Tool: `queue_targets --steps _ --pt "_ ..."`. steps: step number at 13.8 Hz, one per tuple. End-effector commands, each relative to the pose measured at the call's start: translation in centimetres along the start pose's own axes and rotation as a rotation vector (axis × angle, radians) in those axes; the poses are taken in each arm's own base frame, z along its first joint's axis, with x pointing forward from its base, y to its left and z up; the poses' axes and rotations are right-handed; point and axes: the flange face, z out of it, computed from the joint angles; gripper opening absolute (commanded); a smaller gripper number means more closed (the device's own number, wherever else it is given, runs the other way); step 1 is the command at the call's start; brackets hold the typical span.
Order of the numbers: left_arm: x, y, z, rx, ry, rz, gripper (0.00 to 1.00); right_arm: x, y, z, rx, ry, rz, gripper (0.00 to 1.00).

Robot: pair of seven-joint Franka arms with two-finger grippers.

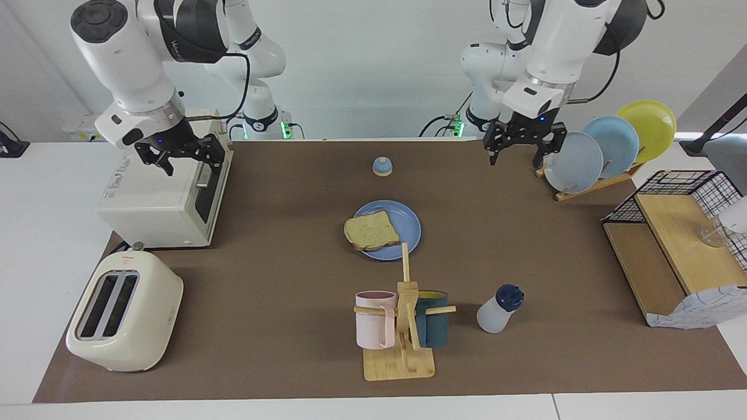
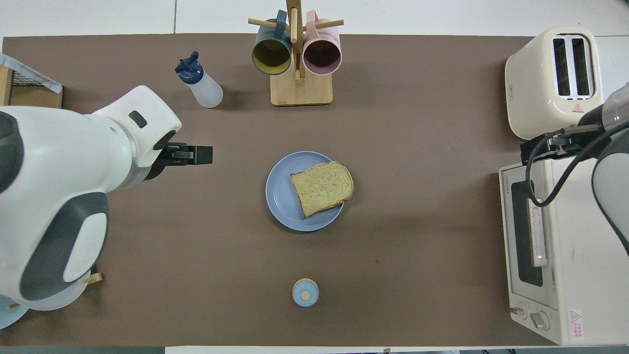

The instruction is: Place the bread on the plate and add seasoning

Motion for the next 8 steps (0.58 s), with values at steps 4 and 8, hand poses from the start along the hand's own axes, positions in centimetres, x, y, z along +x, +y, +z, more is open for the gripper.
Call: queue_targets --steps 4,8 --pt "-2.5 -10.1 -0.4 -0.045 -0.1 0.126 1.0 -0.6 0.5 -0.1 -0.014 0.001 -0.019 1.0" --pt "-2.6 -10.1 -1.2 -0.001 -0.085 0.135 1.0 -0.6 0.5 -0.1 -0.014 0.001 -0.02 1.0"
